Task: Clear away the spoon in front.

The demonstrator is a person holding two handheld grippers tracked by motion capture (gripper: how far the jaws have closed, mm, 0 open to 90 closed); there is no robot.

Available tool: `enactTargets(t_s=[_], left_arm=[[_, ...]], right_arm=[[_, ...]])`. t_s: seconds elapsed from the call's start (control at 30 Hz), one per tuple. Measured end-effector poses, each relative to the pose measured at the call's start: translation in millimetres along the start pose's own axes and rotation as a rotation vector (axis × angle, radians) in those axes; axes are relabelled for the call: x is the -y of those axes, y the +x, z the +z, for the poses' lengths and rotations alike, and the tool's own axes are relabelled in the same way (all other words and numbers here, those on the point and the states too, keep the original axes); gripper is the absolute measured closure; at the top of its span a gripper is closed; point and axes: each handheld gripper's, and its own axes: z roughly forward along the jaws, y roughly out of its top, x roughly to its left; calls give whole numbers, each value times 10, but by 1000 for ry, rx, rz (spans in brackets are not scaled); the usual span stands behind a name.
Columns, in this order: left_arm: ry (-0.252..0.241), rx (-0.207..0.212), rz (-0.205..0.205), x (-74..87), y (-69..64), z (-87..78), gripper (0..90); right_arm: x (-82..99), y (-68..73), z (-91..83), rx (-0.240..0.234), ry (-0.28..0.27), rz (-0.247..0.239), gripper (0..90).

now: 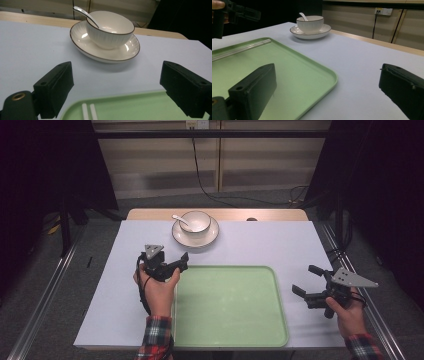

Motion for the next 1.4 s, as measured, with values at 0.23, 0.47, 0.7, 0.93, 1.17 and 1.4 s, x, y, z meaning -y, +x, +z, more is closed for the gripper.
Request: enactTargets(t_s=[0.23, 0.47, 0.7, 0.93, 1.17, 1.4], left_arm=[[-10, -9, -3, -173, 103, 159, 104], [3, -8, -21, -230, 200, 340, 85], [1, -12, -44, -267, 311, 493, 66], [-3, -7, -94, -373, 436, 672, 49], [-20, 14, -112, -443, 497, 864, 24], [-6, 10, -125, -476, 554, 1064, 13]], right_arm=[[0, -14, -3, -19, 9, -6, 6], [0, -9, -5, -7, 4, 7, 6], [2, -12, -5, -8, 4, 5, 6], [4, -23, -6, -14, 8, -6, 6], [8, -24, -5, -4, 3, 4, 6], [6, -26, -11, 4, 1, 4, 6]])
